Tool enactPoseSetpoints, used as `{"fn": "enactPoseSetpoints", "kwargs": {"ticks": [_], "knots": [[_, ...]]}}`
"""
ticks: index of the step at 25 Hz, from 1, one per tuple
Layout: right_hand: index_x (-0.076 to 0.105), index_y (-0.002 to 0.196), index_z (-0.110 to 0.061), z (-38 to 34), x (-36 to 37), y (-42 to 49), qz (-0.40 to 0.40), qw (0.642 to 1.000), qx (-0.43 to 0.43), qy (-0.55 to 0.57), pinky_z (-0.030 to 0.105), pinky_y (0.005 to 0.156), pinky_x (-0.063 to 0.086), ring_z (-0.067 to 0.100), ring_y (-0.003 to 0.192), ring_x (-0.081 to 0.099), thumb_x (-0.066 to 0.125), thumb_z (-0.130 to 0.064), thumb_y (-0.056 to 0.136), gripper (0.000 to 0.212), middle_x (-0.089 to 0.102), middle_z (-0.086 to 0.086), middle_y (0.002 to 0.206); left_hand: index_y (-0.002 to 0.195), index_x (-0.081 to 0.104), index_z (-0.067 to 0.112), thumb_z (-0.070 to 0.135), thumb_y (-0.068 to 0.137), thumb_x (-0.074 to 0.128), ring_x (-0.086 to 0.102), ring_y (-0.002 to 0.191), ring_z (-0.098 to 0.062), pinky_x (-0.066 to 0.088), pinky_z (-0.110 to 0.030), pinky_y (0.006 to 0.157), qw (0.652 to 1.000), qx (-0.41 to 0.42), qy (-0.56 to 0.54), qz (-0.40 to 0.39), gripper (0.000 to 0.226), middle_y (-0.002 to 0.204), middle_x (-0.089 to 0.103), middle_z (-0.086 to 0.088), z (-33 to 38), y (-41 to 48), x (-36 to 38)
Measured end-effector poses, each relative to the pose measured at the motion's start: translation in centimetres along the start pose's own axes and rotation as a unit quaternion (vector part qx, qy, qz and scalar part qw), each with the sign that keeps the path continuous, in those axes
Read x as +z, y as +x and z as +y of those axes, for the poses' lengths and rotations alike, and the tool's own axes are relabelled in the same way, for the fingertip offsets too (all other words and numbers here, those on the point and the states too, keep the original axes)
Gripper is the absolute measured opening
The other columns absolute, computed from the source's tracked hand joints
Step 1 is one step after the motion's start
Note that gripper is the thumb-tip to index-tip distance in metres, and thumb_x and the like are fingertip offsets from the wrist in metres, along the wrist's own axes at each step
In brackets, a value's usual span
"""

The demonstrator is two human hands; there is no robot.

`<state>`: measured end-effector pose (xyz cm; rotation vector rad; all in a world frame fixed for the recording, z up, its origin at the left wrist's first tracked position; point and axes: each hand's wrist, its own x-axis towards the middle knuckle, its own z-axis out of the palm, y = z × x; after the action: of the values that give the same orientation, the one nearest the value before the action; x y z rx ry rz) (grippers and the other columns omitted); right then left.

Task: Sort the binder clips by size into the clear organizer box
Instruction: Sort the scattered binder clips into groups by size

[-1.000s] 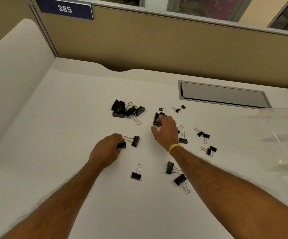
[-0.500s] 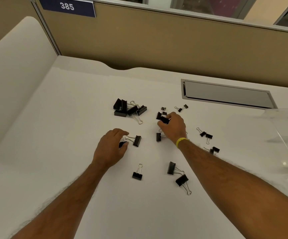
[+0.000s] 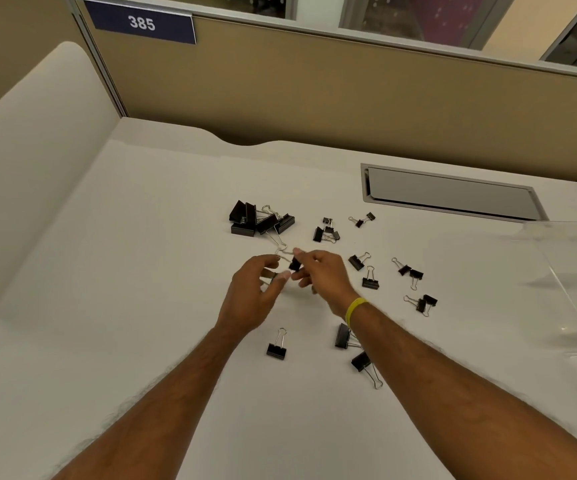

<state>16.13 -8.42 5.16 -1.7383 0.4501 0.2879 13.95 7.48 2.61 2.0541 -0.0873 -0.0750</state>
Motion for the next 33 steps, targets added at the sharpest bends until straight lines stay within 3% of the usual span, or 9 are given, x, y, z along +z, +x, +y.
{"fn": "enactPoseSetpoints", "kwargs": {"ticks": [3,7,11,14,18,22,26,31,33], "knots": [[0.069,0.08,-0.007,0.5,2.5,-1.4,-0.037,0.999,-0.013,-0.031,0.013,0.042,0.04,0.016,0.052,0.059,0.058,-0.038,0.095,0.036,0.073,0.016,0.076,0.103,0.068,0.016,0.028,0.098,0.053,0.067,0.083,-0.006,0.055,-0.023,0.072,0.993,-0.059,-0.086,0.059,0.019,0.092,0.071,0.007,-0.1,-0.4,-0.1],[0.07,0.083,-0.003,1.3,3.4,-1.3,-0.043,0.989,-0.062,-0.124,0.028,0.061,0.051,0.013,0.055,0.057,0.053,-0.037,0.097,0.041,0.071,0.006,0.071,0.092,0.07,0.01,0.025,0.099,0.051,0.07,0.078,-0.02,0.06,-0.041,0.074,0.98,-0.151,-0.107,0.071,0.024,0.088,0.073,-0.007,-2.0,0.5,-2.1],[0.066,0.101,-0.014,3.3,1.7,-0.6,0.029,0.948,-0.167,-0.268,0.027,0.084,0.046,0.013,0.093,0.057,0.061,-0.028,0.091,0.018,0.066,-0.001,0.1,0.074,0.065,0.007,0.025,0.097,0.05,0.058,0.064,-0.022,0.048,-0.03,0.061,0.984,-0.172,0.022,0.044,0.033,0.073,0.067,-0.01,-2.7,1.6,-3.7],[0.052,0.131,-0.018,4.8,1.5,-0.9,-0.045,0.914,-0.191,-0.354,0.025,0.102,0.034,0.016,0.125,0.044,0.062,-0.03,0.09,0.044,0.054,-0.001,0.133,0.059,0.053,0.015,0.024,0.096,0.051,0.05,0.058,-0.02,0.035,-0.027,0.053,0.984,-0.144,0.103,0.0,0.038,0.058,0.056,-0.003,-2.4,2.2,-3.5],[0.042,0.141,-0.019,5.9,1.9,-1.2,-0.097,0.896,-0.214,-0.377,0.029,0.111,0.03,0.017,0.137,0.035,0.062,-0.032,0.09,0.056,0.044,0.0,0.146,0.088,0.072,0.012,0.024,0.095,0.055,0.062,0.074,-0.02,0.044,-0.027,0.065,0.977,-0.119,0.175,-0.036,0.022,0.082,0.071,-0.005,-2.2,2.6,-2.5],[0.045,0.14,-0.017,6.2,1.8,-1.3,-0.097,0.894,-0.227,-0.375,0.03,0.113,0.031,0.017,0.137,0.035,0.063,-0.03,0.09,0.055,0.045,0.001,0.145,0.101,0.073,0.011,0.029,0.093,0.061,0.067,0.086,-0.023,0.053,-0.033,0.077,0.972,-0.119,0.2,-0.021,0.023,0.096,0.073,-0.008,-2.4,2.3,-2.2],[0.048,0.136,-0.017,5.8,1.3,-1.0,-0.094,0.9,-0.224,-0.363,0.028,0.107,0.035,0.016,0.129,0.042,0.061,-0.03,0.091,0.048,0.051,0.0,0.138,0.098,0.072,0.013,0.034,0.092,0.063,0.067,0.081,-0.02,0.053,-0.032,0.074,0.969,-0.098,0.227,0.006,0.024,0.093,0.073,-0.005,-2.3,1.9,-2.0],[0.06,0.111,-0.017,5.0,-1.0,2.0,0.001,0.911,-0.24,-0.337,0.037,0.087,0.048,0.014,0.095,0.053,0.061,-0.029,0.089,0.025,0.059,-0.003,0.099,0.091,0.072,0.017,0.038,0.091,0.061,0.061,0.071,-0.013,0.045,-0.027,0.065,0.968,-0.059,0.244,0.022,0.024,0.085,0.071,0.002,-2.5,2.0,-2.5],[0.06,0.111,-0.016,4.0,-2.4,3.7,0.035,0.915,-0.21,-0.342,0.037,0.084,0.049,0.016,0.093,0.053,0.062,-0.026,0.088,0.025,0.056,-0.004,0.094,0.092,0.072,0.019,0.038,0.092,0.06,0.062,0.073,-0.013,0.044,-0.026,0.065,0.965,-0.044,0.256,0.025,0.023,0.086,0.071,0.004,-2.5,2.1,-2.6]]}}
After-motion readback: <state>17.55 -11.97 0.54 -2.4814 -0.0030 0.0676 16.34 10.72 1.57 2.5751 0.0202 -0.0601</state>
